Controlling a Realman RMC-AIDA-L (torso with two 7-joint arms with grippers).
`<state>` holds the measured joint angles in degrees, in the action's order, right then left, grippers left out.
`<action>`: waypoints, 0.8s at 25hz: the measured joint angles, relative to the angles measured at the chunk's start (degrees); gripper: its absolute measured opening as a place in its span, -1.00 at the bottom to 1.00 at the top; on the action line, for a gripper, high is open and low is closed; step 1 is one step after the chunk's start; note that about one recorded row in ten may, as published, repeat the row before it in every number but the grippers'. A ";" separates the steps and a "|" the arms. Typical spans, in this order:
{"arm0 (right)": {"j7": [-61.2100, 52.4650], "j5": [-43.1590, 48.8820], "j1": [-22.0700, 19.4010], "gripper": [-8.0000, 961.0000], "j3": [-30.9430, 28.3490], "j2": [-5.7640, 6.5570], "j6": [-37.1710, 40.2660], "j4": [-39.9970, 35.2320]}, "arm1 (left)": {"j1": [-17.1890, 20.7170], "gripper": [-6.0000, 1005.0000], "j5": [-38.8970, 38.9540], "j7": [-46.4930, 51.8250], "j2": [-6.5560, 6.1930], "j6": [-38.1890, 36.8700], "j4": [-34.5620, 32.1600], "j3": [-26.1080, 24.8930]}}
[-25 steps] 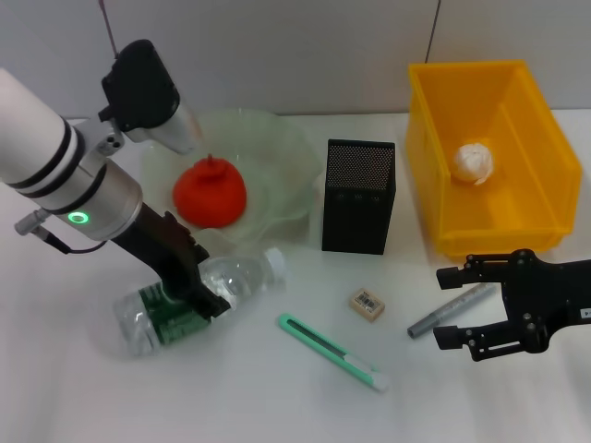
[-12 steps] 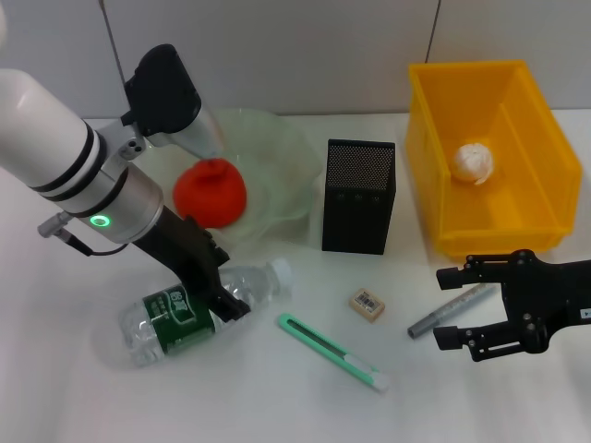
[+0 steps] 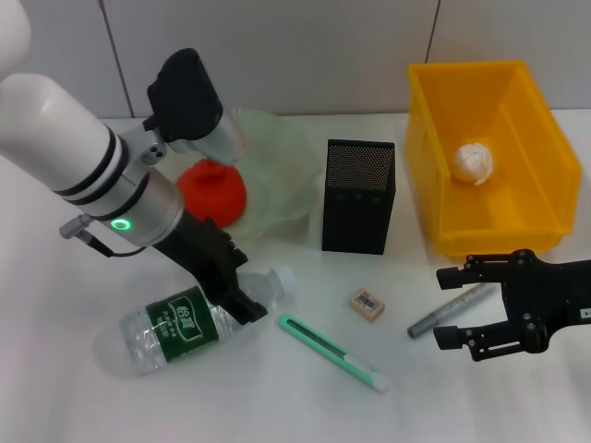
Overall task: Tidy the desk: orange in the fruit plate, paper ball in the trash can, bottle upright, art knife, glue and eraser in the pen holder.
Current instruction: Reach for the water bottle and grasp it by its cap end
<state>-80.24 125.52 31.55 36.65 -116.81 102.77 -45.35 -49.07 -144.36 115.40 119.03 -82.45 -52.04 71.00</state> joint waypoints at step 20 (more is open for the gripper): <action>0.00 -0.04 -0.07 0.74 0.00 0.09 0.01 0.09 | -0.37 0.58 4.55 0.01 0.06 4.17 2.42 4.93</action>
<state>-80.24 125.48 31.49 36.65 -116.72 102.78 -45.26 -49.44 -139.82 115.41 119.09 -78.27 -49.62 75.93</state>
